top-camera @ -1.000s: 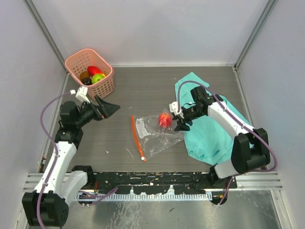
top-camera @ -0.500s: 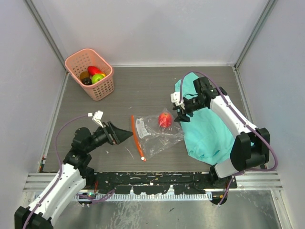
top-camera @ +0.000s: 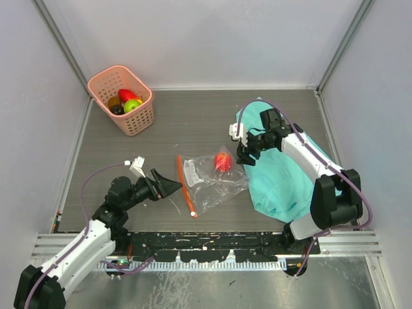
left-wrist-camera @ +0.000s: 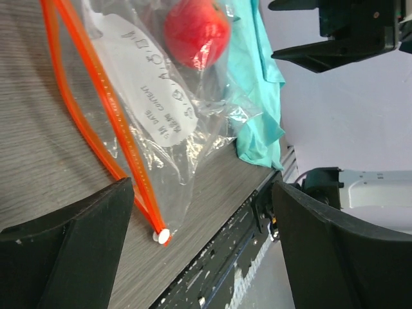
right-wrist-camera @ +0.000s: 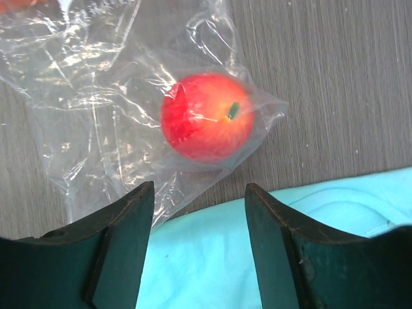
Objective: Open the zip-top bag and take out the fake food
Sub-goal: Pick up the fake fruit from the zipper food storage bag.
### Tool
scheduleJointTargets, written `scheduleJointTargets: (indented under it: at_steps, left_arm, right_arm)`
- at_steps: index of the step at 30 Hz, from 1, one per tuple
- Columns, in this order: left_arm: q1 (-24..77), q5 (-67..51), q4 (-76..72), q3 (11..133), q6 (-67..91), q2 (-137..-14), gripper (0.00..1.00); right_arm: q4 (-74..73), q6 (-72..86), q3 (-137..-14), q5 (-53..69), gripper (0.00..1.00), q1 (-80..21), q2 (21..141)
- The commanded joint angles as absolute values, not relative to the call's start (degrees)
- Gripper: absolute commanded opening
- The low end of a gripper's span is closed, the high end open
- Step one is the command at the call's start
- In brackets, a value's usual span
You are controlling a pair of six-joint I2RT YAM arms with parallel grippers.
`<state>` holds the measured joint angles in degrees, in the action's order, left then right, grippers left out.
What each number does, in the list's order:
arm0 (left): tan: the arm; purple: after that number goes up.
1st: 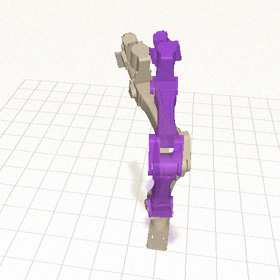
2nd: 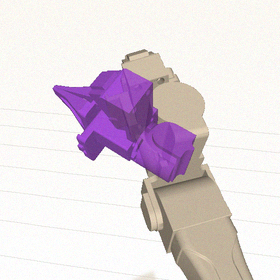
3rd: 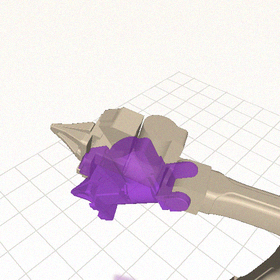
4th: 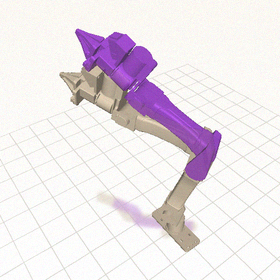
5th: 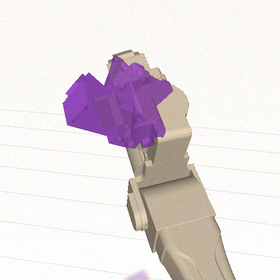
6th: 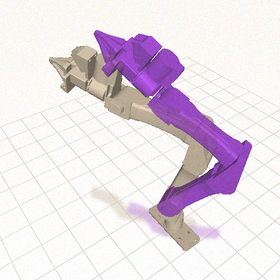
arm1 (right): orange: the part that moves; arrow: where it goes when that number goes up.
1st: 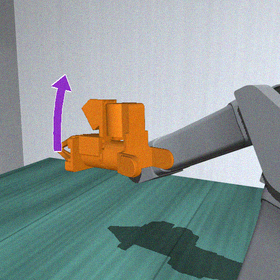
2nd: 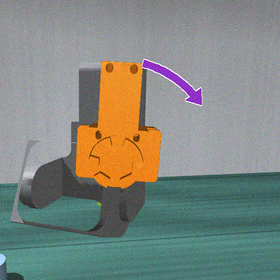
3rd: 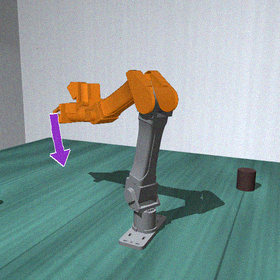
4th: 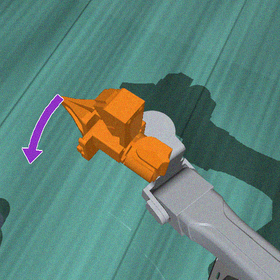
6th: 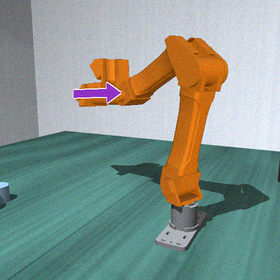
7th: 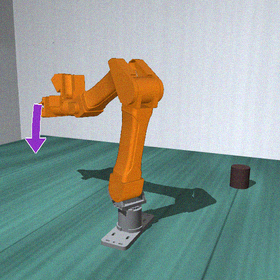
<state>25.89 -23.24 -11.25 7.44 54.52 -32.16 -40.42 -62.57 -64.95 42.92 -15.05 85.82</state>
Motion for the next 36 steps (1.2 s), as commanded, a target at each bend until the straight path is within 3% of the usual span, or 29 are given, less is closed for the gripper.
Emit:
scheduleJointTargets:
  at_steps: [1,4,11,16,29,36]
  left_arm:
    - [26.18,-20.18,-15.58,8.24,54.97,-34.69,0.88]
    - [26.18,-19.45,-17.45,8.63,55.38,-38.19,0.8]
    - [26.19,-20.86,-21.75,11.66,54.59,-47.95,0.66]
    - [26.22,-21.54,-22.99,14.06,53.89,-54.82,0.63]
    - [26.67,-24.26,-27.93,18.25,53.29,-68.16,0.58]
    - [26.73,-27.68,-31.38,20.83,53.05,-74.88,0.38]
  right_arm:
    - [-33.6,-57.14,-64.45,40.23,0.63,-14.77,87.05]
    - [-31.8,-56.86,-63.82,42.45,0.62,-16.27,88.38]
    - [-31.45,-64.11,-65.65,34.7,0.63,-22.69,90.71]
    - [-37.98,-75.15,-67.86,35.4,0.63,-22.7,92.72]
    - [-39.77,-79.75,-69.42,36.8,0.6,-23.05,97.45]
    - [-39.02,-80.07,-68.31,36.04,0.56,-25.87,99.03]
